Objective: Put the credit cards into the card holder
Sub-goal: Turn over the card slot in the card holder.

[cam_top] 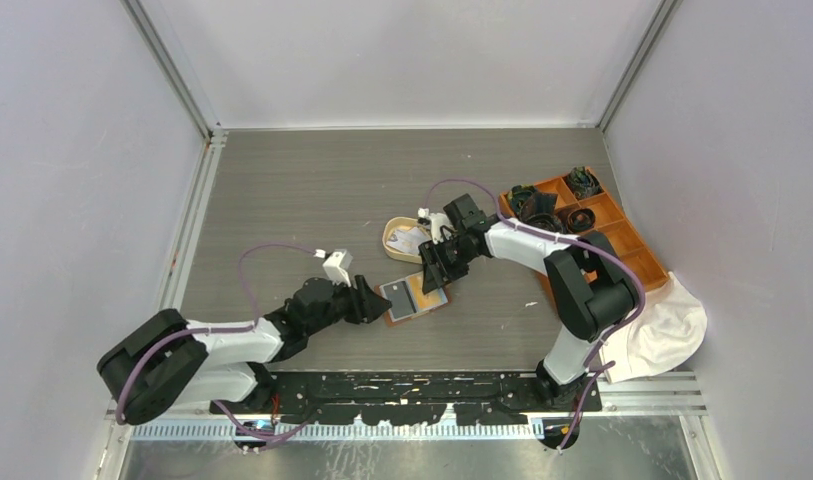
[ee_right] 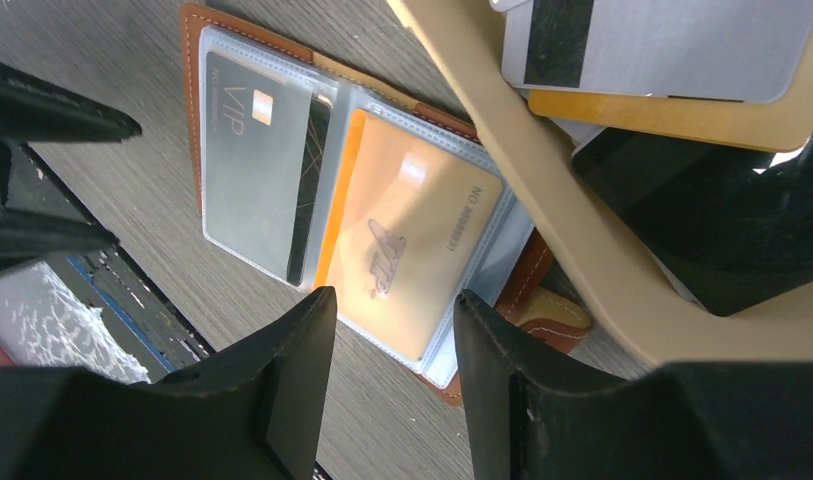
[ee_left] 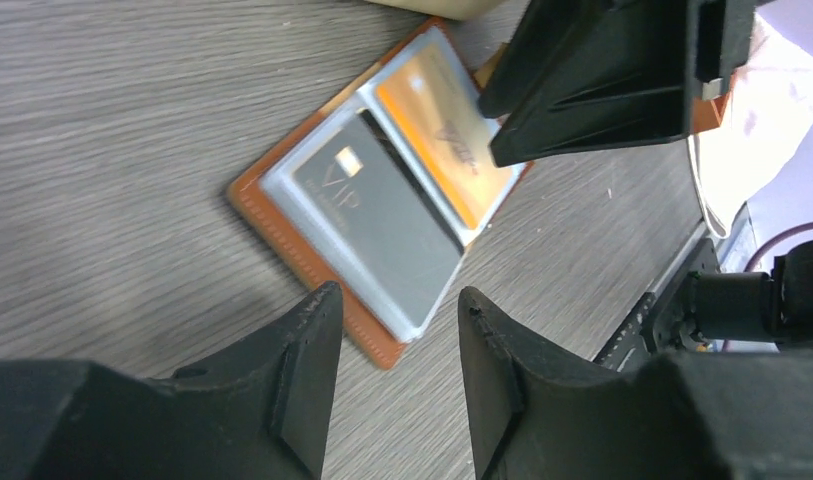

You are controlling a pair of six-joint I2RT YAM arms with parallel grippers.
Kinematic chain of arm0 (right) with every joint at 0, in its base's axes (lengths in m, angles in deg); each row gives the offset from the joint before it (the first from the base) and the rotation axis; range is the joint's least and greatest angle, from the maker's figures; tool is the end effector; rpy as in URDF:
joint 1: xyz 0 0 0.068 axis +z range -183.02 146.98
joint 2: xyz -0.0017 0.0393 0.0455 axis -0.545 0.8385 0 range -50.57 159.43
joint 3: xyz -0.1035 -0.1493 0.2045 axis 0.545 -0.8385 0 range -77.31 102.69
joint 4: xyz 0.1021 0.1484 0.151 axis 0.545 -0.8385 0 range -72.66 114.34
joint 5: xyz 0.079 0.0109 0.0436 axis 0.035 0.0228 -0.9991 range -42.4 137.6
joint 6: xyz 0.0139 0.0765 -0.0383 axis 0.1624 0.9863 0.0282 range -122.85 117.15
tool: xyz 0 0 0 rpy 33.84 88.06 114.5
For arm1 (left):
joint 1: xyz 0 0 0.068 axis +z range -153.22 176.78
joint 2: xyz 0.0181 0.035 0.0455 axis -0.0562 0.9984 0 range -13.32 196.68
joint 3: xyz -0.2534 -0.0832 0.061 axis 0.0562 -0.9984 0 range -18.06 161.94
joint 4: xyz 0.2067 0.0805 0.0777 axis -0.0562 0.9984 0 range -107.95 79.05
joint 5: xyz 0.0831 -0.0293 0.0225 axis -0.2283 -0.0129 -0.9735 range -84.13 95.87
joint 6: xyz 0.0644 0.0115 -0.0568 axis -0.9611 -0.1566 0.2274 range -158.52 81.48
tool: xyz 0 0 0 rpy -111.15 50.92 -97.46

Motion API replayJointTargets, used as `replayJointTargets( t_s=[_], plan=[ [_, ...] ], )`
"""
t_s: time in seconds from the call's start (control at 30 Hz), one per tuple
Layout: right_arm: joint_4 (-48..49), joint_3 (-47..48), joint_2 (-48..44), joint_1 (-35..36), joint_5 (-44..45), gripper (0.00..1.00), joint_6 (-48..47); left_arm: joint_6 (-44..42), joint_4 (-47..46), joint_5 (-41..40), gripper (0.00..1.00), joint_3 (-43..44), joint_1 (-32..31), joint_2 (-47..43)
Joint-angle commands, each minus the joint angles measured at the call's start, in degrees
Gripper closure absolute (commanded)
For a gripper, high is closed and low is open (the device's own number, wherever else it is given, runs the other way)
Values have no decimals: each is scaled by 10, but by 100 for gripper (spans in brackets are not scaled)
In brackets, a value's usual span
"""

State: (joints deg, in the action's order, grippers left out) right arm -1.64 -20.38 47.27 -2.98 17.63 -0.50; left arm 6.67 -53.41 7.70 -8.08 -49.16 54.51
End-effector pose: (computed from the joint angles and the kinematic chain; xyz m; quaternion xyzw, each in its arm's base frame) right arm 0.2528 0.1904 0.1502 -0.2768 0.9065 0.2972 0.1151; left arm 0.1550 -0.1637 0.1499 0.0143 0.8308 -0.4064 0.3800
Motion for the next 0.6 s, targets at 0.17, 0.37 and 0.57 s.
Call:
replayJointTargets(
  t_s=[0.17,0.37,0.57],
  plan=[
    [-12,33,17,1,10,47,32,23,-125,19,58,59,-13,155],
    [-24,41,35,-1,-2,50,39,53,-124,5,68,65,-13,211],
    [-11,37,19,-17,-60,58,57,61,-116,0,71,63,-13,225]
  ],
)
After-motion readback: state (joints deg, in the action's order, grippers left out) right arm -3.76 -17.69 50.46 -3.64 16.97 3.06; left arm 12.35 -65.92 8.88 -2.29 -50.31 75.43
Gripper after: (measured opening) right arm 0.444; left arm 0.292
